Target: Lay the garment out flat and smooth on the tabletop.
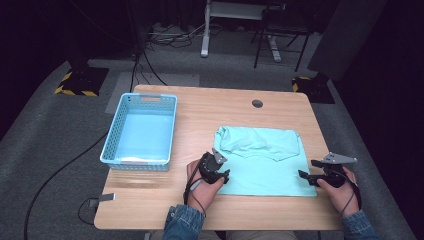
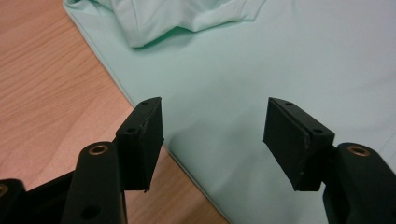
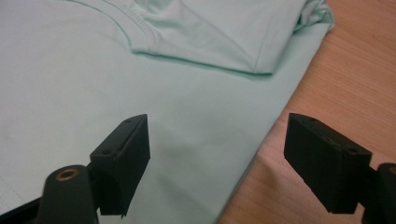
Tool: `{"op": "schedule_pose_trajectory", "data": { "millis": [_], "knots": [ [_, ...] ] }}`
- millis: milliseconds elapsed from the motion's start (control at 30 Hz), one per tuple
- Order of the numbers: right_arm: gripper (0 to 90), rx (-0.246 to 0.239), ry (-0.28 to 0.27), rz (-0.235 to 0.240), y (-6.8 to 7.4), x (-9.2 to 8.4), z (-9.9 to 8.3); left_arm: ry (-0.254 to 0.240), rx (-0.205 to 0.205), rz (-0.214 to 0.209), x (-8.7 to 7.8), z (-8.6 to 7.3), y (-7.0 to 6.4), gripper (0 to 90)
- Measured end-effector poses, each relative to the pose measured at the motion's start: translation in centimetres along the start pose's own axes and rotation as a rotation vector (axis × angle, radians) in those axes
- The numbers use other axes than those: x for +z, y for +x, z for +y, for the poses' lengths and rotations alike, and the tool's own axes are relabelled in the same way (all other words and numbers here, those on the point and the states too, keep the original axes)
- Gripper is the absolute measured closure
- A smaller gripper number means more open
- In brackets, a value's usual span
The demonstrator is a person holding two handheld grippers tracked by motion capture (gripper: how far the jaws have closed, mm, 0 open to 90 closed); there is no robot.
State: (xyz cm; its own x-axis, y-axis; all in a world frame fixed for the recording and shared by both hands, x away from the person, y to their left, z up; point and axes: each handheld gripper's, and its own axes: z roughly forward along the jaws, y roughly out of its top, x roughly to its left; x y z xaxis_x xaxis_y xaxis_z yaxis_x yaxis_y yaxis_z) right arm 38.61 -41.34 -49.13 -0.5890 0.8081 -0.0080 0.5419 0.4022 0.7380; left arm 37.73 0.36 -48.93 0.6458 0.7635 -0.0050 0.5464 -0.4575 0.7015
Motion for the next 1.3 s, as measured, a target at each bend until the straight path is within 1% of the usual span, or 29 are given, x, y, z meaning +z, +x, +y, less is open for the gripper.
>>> {"op": "schedule_pose_trajectory", "data": {
  "millis": [67,167,233,267,300,333,400,500,567,600,667,767,800,833,867,900,933,967,1000,1033,1100,1167,1200,1233,1300],
  "knots": [
    [22.5,-0.011,0.004,0.012,0.1,0.2,0.5,-0.003,0.003,0.001,0.4,0.2,0.1,37.8],
    [21.9,-0.046,0.024,0.037,0.6,0.9,1.1,-0.002,0.008,-0.002,1.0,0.2,0.1,37.7],
    [19.6,-0.067,0.041,0.059,0.8,1.5,1.3,0.002,0.012,-0.009,1.3,0.1,0.0,37.7],
    [16.4,-0.079,0.078,0.085,0.9,2.2,1.2,0.006,0.012,-0.019,1.4,0.0,0.0,37.2],
    [16.4,-0.079,0.078,0.085,0.9,2.2,1.2,0.0,0.015,-0.019,1.4,-0.1,0.0,37.2],
    [14.7,-0.084,0.06,0.081,1.1,2.4,0.9,0.002,0.019,-0.018,1.4,-0.1,-0.1,37.3],
    [14.9,-0.079,0.05,0.082,1.3,2.3,0.7,0.012,0.022,-0.012,1.1,-0.3,-0.2,38.0],
    [14.9,-0.076,0.037,0.081,1.5,2.1,0.3,0.008,0.024,-0.014,0.9,-0.6,-0.5,38.1],
    [14.9,-0.075,0.033,0.078,1.7,1.7,0.0,0.008,0.03,-0.014,0.5,-0.9,-0.7,38.1],
    [14.9,-0.073,0.029,0.078,2.1,1.4,-0.4,0.005,0.028,-0.019,0.4,-1.2,-0.9,38.1],
    [15.0,-0.073,0.028,0.079,2.3,1.2,-0.6,0.006,0.028,-0.025,-0.1,-1.7,-1.3,38.1],
    [15.9,-0.077,0.042,0.085,3.1,0.6,-1.0,0.015,0.035,-0.029,-0.8,-2.3,-1.8,38.2],
    [17.5,-0.08,0.052,0.089,3.4,0.4,-1.0,0.014,0.039,-0.028,-1.0,-2.4,-1.8,38.0],
    [20.5,-0.088,0.062,0.094,3.6,0.2,-1.0,0.01,0.033,-0.028,-1.2,-2.4,-1.8,37.7],
    [22.3,-0.094,0.072,0.101,3.7,0.0,-0.9,0.003,0.031,-0.027,-1.3,-2.4,-1.8,37.6],
    [22.3,-0.097,0.071,0.099,3.7,-0.1,-0.8,-0.011,0.025,-0.024,-1.5,-2.3,-1.6,37.6],
    [22.3,-0.097,0.062,0.093,3.7,-0.1,-0.6,-0.024,0.015,-0.023,-1.5,-2.1,-1.5,37.5],
    [22.4,-0.094,0.052,0.09,3.6,0.0,-0.4,-0.031,0.014,-0.018,-1.6,-1.8,-1.3,37.3],
    [22.5,-0.09,0.04,0.084,3.2,0.3,0.1,-0.042,0.004,-0.013,-1.4,-1.2,-1.0,36.7],
    [22.5,-0.09,0.04,0.084,3.2,0.3,0.1,-0.042,0.004,-0.013,-1.4,-1.2,-1.0,36.4],
    [22.9,-0.085,0.027,0.076,2.7,0.7,0.7,-0.042,0.014,-0.005,-1.0,-0.6,-0.7,36.2],
    [23.9,-0.083,0.016,0.062,2.2,1.2,1.3,-0.046,0.015,-0.005,-0.3,0.0,-0.5,35.9],
    [25.3,-0.086,0.015,0.052,1.8,1.6,1.8,-0.049,0.023,-0.006,0.4,0.6,-0.3,35.9],
    [25.3,-0.086,0.015,0.052,1.8,1.6,1.8,-0.049,0.023,-0.006,0.4,0.6,-0.3,35.9],
    [27.8,-0.094,0.019,0.05,1.5,2.1,2.2,-0.051,0.031,-0.008,1.1,1.2,-0.2,36.0]
  ]
}}
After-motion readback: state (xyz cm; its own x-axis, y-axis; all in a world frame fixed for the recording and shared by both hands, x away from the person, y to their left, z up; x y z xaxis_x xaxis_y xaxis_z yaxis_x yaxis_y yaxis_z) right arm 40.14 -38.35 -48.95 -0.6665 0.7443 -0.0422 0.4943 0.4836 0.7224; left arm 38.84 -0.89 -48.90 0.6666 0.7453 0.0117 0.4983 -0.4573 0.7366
